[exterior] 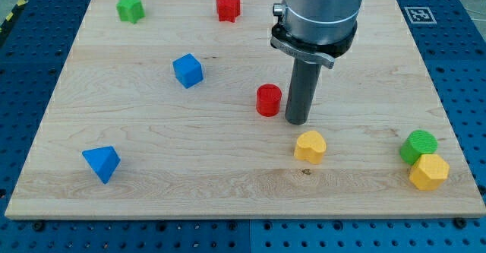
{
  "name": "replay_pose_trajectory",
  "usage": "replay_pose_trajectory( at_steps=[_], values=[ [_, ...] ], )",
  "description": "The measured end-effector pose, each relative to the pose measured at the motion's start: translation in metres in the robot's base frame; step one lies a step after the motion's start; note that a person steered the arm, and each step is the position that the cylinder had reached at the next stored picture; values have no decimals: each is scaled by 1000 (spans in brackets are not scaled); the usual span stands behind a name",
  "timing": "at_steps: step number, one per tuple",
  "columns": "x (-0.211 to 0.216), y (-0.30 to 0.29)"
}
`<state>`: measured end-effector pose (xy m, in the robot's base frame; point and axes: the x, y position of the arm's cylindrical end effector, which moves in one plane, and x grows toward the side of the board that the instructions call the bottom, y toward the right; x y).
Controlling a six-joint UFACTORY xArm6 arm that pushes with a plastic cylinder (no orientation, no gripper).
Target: Slightly push the red circle towards left
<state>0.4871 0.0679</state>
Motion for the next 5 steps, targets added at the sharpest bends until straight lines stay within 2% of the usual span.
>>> replay_pose_trajectory(
  at_steps=[2,4,5],
  values=[
    [-6,-84],
    [-6,-99],
    [-6,-138]
  ],
)
